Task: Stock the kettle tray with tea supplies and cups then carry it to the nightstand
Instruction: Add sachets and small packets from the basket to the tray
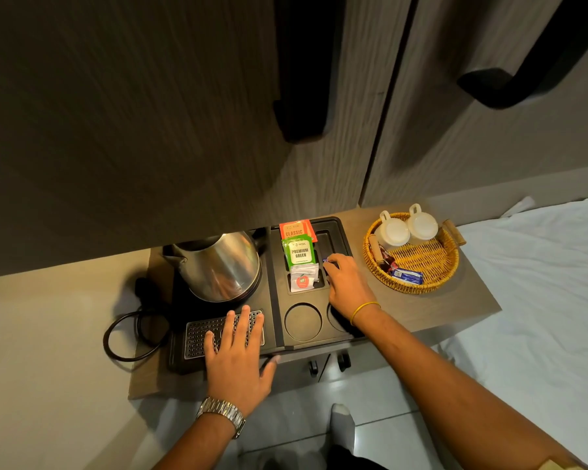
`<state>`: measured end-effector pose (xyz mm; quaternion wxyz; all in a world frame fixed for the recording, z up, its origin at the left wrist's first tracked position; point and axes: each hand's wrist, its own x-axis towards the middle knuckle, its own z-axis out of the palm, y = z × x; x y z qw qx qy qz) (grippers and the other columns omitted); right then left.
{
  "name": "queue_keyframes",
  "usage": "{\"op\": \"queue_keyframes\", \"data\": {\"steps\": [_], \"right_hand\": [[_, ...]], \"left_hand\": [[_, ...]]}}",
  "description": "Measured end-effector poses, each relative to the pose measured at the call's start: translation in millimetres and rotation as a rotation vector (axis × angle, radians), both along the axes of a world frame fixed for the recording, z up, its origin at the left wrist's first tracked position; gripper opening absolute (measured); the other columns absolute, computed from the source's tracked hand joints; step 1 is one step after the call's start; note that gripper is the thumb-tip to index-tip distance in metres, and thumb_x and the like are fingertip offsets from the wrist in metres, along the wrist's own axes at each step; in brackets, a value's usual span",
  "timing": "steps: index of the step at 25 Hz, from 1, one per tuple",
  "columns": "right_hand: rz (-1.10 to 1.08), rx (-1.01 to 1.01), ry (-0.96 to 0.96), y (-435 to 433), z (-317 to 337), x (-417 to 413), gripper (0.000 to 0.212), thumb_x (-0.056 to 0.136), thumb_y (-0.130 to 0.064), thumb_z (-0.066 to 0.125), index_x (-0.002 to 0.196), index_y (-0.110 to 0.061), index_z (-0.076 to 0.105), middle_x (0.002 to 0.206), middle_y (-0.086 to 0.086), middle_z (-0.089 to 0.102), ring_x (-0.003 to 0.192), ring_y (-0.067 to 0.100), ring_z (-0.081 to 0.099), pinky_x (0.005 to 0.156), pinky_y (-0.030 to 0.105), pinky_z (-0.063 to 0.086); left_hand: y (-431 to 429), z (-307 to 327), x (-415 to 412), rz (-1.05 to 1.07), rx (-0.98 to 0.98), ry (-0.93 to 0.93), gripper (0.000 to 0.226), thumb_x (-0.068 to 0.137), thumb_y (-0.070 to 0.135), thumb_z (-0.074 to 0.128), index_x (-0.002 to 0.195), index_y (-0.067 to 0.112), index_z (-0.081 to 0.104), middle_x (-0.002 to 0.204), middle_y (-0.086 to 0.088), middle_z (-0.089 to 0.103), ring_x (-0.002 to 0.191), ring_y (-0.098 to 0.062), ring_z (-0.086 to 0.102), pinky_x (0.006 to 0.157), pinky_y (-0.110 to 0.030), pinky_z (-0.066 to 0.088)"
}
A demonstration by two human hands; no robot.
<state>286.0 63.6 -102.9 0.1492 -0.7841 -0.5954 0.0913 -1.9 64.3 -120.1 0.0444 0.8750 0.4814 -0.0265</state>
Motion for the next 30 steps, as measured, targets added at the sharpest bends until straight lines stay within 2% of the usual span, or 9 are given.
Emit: {"op": "queue_keyframes", "data": {"steps": [5,9,11,13,16,19,22,27,30], "right_hand": [[-0.113,0.083,0.117,8,4,5,0.026,0.094,-0.003,0.063,0.119,-0.005,0.07,0.127,0.009,0.06,0.118,0.024,0.058,0.097,0.034,0.054],[-0.2,0.227,0.21,7,10,6,0.023,0.1,-0.006,0.056,0.109,0.002,0.075,0.118,0.016,0.066,0.109,0.029,0.061,0.094,0.038,0.053],[-0.278,0.389,0.184,-3,15,19,0.02,0.097,0.0,0.056,0.1,0.003,0.075,0.107,0.018,0.07,0.101,0.032,0.065,0.09,0.039,0.053],[-0.454,0.464,0.125,-16,19,42,0.017,0.095,-0.003,0.058,0.097,-0.001,0.074,0.099,0.016,0.071,0.094,0.032,0.064,0.082,0.038,0.051],[-0.711,0.347,0.065,-25,27,76,0.014,0.092,-0.013,0.064,0.093,-0.007,0.076,0.092,0.015,0.072,0.09,0.034,0.063,0.077,0.041,0.051],[-0.79,0.105,0.141,-23,30,89,0.017,0.089,-0.028,0.071,0.091,-0.014,0.081,0.088,0.016,0.077,0.09,0.039,0.07,0.073,0.039,0.056],[-0.836,0.013,0.239,-21,28,89,0.023,0.084,-0.04,0.076,0.085,-0.017,0.079,0.088,0.014,0.079,0.089,0.039,0.072,0.064,0.032,0.047],[-0.728,-0.056,0.305,-18,23,96,0.018,0.089,-0.035,0.072,0.092,-0.021,0.084,0.093,0.012,0.079,0.092,0.039,0.071,0.068,0.03,0.044],[-0.678,-0.049,0.295,-18,21,98,0.019,0.09,-0.031,0.071,0.086,-0.017,0.082,0.082,0.012,0.075,0.087,0.04,0.07,0.065,0.03,0.043]], "left_hand": [[0,1,1,0.0,0.003,-0.002,0.089,0.083,0.07,0.05,0.158,0.028,0.03,0.168,-0.006,0.029,0.154,-0.033,0.029,0.113,-0.068,0.03],[0,2,0,-0.001,0.001,-0.001,0.089,0.083,0.071,0.048,0.159,0.028,0.029,0.169,-0.006,0.029,0.154,-0.032,0.028,0.114,-0.069,0.03],[0,3,1,-0.001,0.003,0.0,0.089,0.083,0.071,0.049,0.159,0.028,0.03,0.169,-0.006,0.029,0.154,-0.032,0.028,0.114,-0.068,0.03],[-1,3,1,0.008,0.002,0.005,0.089,0.083,0.07,0.049,0.158,0.027,0.031,0.168,-0.006,0.029,0.154,-0.033,0.029,0.113,-0.068,0.03],[-1,1,1,0.004,0.017,-0.01,0.089,0.082,0.069,0.052,0.158,0.027,0.033,0.168,-0.006,0.031,0.152,-0.033,0.032,0.112,-0.068,0.032],[-1,3,1,-0.005,0.028,-0.012,0.09,0.081,0.067,0.057,0.157,0.027,0.034,0.168,-0.006,0.031,0.152,-0.033,0.033,0.111,-0.068,0.033],[-2,5,2,0.001,0.027,0.001,0.09,0.081,0.067,0.057,0.158,0.027,0.032,0.168,-0.006,0.029,0.153,-0.033,0.031,0.112,-0.067,0.032],[-2,5,2,0.004,0.015,0.011,0.089,0.082,0.069,0.053,0.158,0.027,0.033,0.169,-0.005,0.029,0.154,-0.032,0.029,0.113,-0.067,0.031],[-1,5,2,-0.003,0.023,0.009,0.087,0.082,0.069,0.05,0.157,0.027,0.034,0.168,-0.005,0.03,0.153,-0.032,0.03,0.112,-0.067,0.031]]}}
